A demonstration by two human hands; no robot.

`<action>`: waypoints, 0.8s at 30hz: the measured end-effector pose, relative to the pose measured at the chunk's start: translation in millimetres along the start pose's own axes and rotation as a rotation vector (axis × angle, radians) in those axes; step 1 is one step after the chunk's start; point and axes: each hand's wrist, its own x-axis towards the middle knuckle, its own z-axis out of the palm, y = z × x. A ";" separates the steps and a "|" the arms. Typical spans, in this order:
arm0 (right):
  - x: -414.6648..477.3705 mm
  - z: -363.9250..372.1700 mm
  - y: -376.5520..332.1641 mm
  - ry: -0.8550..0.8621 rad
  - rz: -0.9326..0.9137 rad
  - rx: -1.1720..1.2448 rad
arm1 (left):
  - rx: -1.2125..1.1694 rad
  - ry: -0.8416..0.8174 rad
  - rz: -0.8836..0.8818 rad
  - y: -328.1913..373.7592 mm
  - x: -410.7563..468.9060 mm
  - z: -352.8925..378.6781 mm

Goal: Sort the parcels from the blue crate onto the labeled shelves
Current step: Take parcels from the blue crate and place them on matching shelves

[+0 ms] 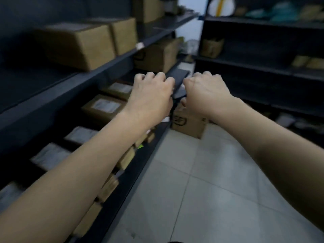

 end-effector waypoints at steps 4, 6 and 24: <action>-24.4 1.1 91.3 0.033 0.239 -0.090 | -0.052 0.086 0.233 72.3 65.9 11.8; -35.8 -0.4 128.8 0.036 0.369 -0.124 | -0.091 0.131 0.315 104.2 97.4 16.7; -37.2 27.6 392.5 -0.017 1.087 -0.247 | -0.483 0.228 0.867 344.7 349.2 80.4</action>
